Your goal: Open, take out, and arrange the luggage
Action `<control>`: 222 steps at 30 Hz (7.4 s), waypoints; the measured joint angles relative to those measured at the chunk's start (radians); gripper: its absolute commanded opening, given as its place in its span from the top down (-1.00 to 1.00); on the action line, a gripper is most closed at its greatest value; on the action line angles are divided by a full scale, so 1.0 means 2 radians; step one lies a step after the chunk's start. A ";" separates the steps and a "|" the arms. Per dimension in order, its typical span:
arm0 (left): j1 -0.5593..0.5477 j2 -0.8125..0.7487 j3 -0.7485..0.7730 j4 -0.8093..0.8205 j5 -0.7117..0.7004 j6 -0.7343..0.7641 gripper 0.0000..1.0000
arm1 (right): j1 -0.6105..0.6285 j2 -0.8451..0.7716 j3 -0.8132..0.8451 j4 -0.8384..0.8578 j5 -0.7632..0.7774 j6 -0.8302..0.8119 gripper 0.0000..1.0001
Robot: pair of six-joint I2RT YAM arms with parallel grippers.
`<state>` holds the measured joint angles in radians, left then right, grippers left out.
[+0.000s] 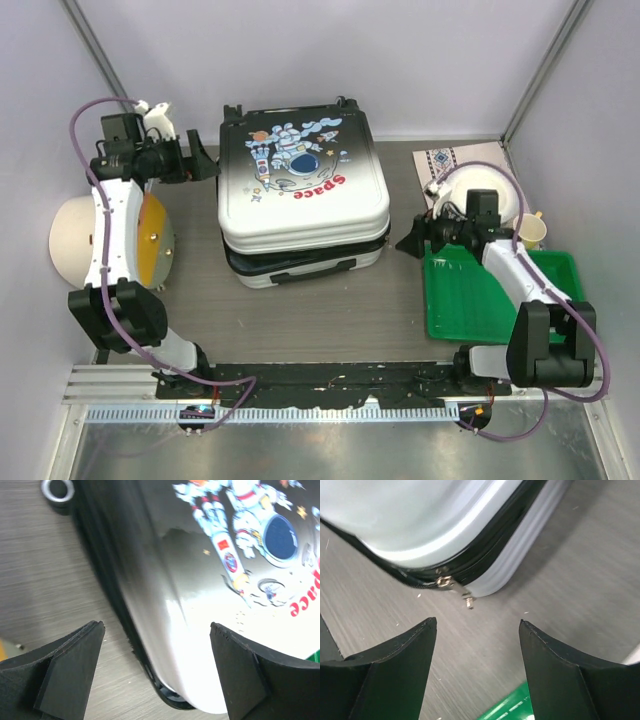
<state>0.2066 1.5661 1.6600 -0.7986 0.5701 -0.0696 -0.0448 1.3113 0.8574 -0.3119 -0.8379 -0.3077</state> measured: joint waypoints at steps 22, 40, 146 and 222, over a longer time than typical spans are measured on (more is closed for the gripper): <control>-0.055 -0.006 -0.010 -0.019 0.029 0.028 -0.81 | 0.102 0.026 -0.112 0.200 0.039 0.039 0.98; -0.263 -0.054 -0.031 -0.126 0.078 0.313 -0.51 | 0.080 0.045 -0.077 0.194 0.123 -0.020 0.98; -0.162 0.412 0.400 0.279 -0.316 -0.024 -0.15 | -0.027 0.153 0.215 0.053 0.227 0.134 -0.58; -0.070 -0.041 -0.109 -0.237 0.035 0.482 -0.65 | 0.039 0.165 0.131 0.126 0.208 0.249 -0.17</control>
<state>0.0658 1.4837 1.4422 -1.2732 0.6392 0.8940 0.0326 1.6417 1.1202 -0.0601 -0.4221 0.1905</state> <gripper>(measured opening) 0.847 0.625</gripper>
